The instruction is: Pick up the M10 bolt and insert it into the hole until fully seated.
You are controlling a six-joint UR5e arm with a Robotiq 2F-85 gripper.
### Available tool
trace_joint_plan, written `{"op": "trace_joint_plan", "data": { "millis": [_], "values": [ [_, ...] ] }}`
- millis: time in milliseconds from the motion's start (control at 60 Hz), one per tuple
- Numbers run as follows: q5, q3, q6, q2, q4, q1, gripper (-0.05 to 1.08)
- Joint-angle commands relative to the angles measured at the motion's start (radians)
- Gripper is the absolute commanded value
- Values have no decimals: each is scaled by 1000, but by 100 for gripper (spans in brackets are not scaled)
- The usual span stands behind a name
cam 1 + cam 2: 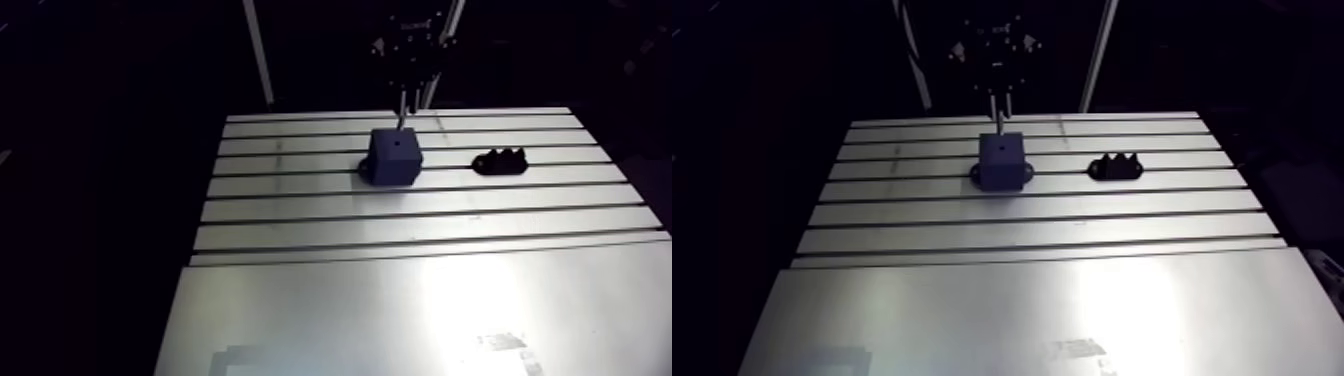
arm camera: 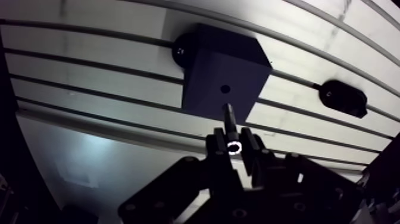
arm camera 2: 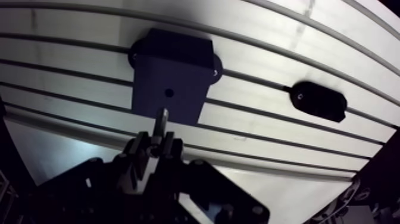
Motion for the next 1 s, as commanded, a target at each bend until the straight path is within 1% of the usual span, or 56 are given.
{"op": "trace_joint_plan", "data": {
  "millis": [17,683,1000],
  "values": [
    [0,5,0,1,-1,-3,108],
    [1,17,-2,7,-3,-5,108],
    [1,14,-2,21,-8,-5,108]
  ]
}}
